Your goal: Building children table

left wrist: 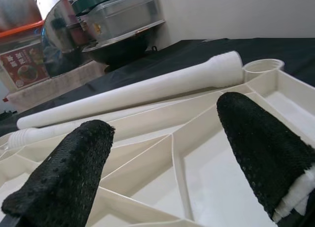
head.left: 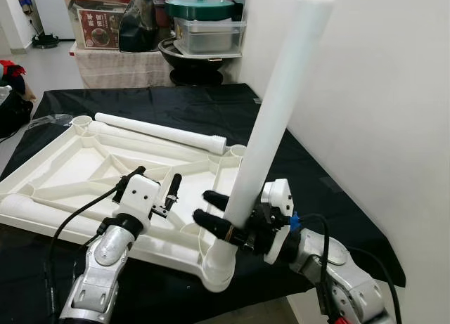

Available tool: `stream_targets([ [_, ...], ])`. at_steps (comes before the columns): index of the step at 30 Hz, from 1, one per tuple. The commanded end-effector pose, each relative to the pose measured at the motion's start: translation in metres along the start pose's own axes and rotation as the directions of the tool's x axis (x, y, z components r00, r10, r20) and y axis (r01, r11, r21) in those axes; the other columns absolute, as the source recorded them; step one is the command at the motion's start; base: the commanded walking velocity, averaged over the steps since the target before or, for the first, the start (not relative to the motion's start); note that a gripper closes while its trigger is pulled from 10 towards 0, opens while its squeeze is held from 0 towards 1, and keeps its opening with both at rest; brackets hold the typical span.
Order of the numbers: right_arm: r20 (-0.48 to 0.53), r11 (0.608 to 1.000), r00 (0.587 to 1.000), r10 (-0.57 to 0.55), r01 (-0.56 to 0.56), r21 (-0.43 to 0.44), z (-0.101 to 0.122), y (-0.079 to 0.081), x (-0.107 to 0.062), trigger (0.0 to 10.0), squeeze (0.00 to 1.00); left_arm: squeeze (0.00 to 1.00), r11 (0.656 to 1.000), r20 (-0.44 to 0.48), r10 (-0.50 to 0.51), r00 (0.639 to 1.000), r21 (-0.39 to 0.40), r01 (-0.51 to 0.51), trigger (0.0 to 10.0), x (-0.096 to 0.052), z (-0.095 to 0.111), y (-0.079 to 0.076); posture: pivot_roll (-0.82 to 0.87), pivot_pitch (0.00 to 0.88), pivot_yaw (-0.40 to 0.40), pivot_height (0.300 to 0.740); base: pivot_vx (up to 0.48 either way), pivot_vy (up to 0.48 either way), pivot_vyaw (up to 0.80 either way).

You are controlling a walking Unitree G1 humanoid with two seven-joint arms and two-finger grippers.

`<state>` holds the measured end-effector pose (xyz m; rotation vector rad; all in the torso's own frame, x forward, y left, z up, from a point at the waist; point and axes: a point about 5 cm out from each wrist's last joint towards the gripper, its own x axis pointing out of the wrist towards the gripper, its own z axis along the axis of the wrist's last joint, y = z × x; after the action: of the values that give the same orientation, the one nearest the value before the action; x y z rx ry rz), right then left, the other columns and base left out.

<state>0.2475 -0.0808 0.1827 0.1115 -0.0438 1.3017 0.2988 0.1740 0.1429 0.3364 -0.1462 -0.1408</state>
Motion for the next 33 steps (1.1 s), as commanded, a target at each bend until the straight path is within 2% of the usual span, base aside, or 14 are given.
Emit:
stream_targets([
  [1,-0.061,0.991,0.994,0.092,-0.085,0.106,-0.017,0.006,0.003,10.0,0.0,0.0,1.0,-0.015,-0.002,1.0,0.004,0.003,10.0,-0.001,-0.004,0.0,0.09,0.0,-0.109,0.74,0.0,0.0,0.0],
  [4,-0.051,0.98,0.981,0.187,-0.183,0.074,-0.004,0.005,0.01,10.0,0.0,0.0,1.0,-0.012,-0.005,1.0,-0.002,0.005,10.0,-0.002,-0.004,-0.003,0.09,0.0,-0.111,0.74,0.0,0.0,0.0],
  [9,-0.069,0.973,0.971,0.23,-0.228,0.037,0.0,0.001,0.017,10.0,0.0,0.0,1.0,-0.009,-0.016,1.0,-0.007,0.016,10.0,-0.002,-0.004,-0.006,0.1,0.0,-0.115,0.74,0.0,0.0,0.0],
  [16,-0.092,0.977,0.973,0.214,-0.212,0.026,-0.004,-0.006,0.015,10.0,0.0,0.0,1.0,-0.009,-0.022,1.0,-0.01,0.022,10.0,-0.004,-0.004,-0.007,0.1,0.0,-0.114,0.74,0.0,0.0,0.0],
  [21,-0.107,0.989,0.984,0.146,-0.144,0.023,-0.013,-0.01,0.01,10.0,0.0,0.0,1.0,-0.016,-0.022,1.0,-0.015,0.022,10.0,-0.006,-0.006,-0.008,0.09,0.0,-0.11,0.74,0.0,0.0,0.0],
  [26,-0.093,0.999,0.996,0.014,-0.01,0.04,-0.023,-0.013,0.005,10.0,0.0,0.0,1.0,-0.032,0.003,0.999,-0.031,-0.004,10.0,-0.017,-0.006,-0.01,0.09,0.0,-0.096,0.74,0.0,0.0,0.0],
  [28,-0.093,0.999,0.996,0.014,-0.01,0.04,-0.023,-0.013,0.005,10.0,0.0,0.0,1.0,-0.032,0.003,0.999,-0.031,-0.004,10.0,-0.017,-0.006,-0.01,0.09,0.0,-0.096,0.74,0.0,0.0,0.0],
  [31,-0.058,0.991,0.991,-0.122,0.125,0.054,-0.029,-0.015,-0.001,10.0,0.0,0.0,0.993,-0.072,0.086,0.994,-0.069,-0.091,10.0,-0.042,-0.007,-0.008,0.1,0.0,-0.093,0.74,0.0,0.0,0.0],
  [33,-0.045,0.976,0.976,-0.214,0.215,0.037,-0.031,-0.023,-0.004,10.0,0.0,0.0,0.991,-0.088,0.107,0.99,-0.07,-0.113,10.0,-0.055,-0.008,-0.011,0.1,0.0,-0.097,0.74,0.0,0.0,0.0],
])
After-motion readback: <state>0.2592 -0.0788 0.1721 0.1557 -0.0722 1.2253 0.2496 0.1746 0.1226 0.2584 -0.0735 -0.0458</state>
